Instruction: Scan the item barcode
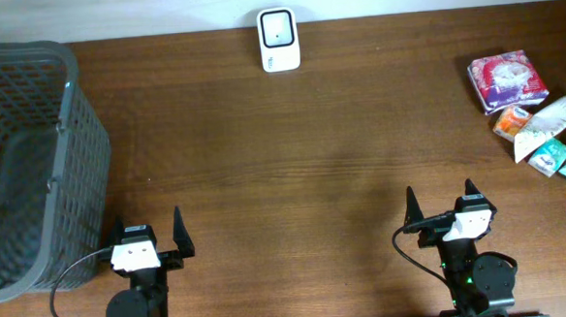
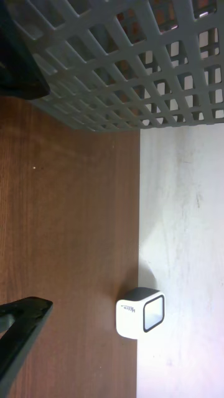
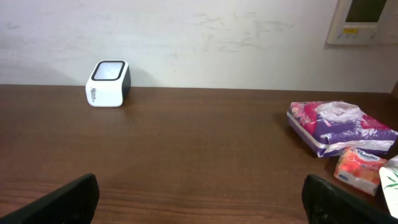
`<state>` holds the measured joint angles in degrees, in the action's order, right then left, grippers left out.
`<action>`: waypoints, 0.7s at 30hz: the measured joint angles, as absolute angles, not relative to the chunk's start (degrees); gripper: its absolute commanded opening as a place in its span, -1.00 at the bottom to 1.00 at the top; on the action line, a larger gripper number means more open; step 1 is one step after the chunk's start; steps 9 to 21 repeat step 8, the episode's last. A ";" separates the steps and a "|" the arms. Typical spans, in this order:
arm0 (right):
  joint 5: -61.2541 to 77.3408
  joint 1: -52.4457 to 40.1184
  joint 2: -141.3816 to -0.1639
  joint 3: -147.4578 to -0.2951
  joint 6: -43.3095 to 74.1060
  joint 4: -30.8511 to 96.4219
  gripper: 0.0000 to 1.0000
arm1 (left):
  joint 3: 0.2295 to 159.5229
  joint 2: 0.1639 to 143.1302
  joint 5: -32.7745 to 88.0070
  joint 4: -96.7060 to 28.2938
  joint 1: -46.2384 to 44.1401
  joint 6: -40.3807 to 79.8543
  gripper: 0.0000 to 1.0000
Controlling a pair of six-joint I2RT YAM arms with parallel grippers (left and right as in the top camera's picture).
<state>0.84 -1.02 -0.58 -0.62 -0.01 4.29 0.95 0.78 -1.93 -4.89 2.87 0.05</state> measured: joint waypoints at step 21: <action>0.84 -1.02 -0.58 -0.62 0.03 4.29 0.97 | 0.95 0.78 -1.93 -4.89 2.87 0.05 0.98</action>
